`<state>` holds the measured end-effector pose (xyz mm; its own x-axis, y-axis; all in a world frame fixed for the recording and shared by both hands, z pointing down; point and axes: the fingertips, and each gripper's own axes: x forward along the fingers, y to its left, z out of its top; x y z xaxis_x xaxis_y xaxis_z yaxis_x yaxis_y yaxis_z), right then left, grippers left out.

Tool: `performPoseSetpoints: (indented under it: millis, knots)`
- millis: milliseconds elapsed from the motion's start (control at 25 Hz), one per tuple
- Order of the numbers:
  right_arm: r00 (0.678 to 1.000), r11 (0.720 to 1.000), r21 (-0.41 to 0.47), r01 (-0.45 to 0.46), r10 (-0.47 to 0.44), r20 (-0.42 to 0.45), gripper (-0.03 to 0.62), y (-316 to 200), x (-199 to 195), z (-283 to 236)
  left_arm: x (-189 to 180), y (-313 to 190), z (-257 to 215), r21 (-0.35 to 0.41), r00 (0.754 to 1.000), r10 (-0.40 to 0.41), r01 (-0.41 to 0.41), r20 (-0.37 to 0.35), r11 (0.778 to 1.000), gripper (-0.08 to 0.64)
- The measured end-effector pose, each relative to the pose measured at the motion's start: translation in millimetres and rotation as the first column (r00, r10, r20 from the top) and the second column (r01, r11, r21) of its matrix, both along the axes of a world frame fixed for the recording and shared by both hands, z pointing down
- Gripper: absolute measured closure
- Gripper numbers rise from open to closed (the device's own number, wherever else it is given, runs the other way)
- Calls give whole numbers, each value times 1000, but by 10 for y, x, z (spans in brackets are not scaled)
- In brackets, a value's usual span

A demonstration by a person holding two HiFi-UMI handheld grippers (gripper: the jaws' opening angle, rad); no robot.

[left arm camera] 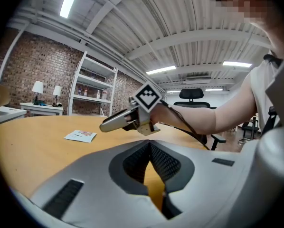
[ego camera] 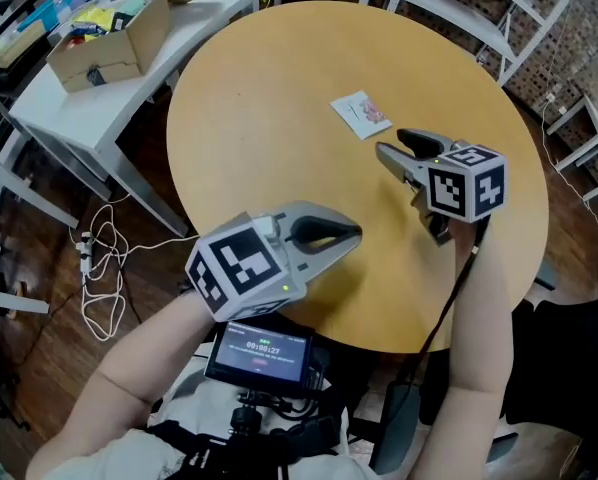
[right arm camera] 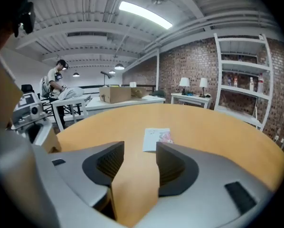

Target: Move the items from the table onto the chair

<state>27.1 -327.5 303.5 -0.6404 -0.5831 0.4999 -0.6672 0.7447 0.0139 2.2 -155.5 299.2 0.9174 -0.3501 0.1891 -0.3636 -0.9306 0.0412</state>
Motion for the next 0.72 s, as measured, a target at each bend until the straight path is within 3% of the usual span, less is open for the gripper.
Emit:
performPoseSetpoints:
  millis: [240, 400, 560, 640, 720]
  knots:
    - [998, 996, -92, -5, -1, -67, 359, -476, -179, 246, 50, 78, -13, 7, 997, 75, -75, -7, 997, 554]
    - [984, 992, -126, 0, -22, -176, 359, -608, -299, 493, 36, 86, -12, 7, 997, 74, -74, -8, 997, 554]
    - [987, 982, -191, -4, -26, -156, 364, -626, -306, 578, 40, 83, -11, 9, 997, 77, -77, -9, 997, 554]
    - [986, 980, -197, 0, -33, -161, 383, -614, -326, 576, 32, 78, -3, 8, 997, 75, -75, -8, 997, 554]
    - [985, 981, -193, -7, -26, -171, 449, -614, -325, 578, 31, 74, 2, 8, 997, 72, -72, -7, 997, 554]
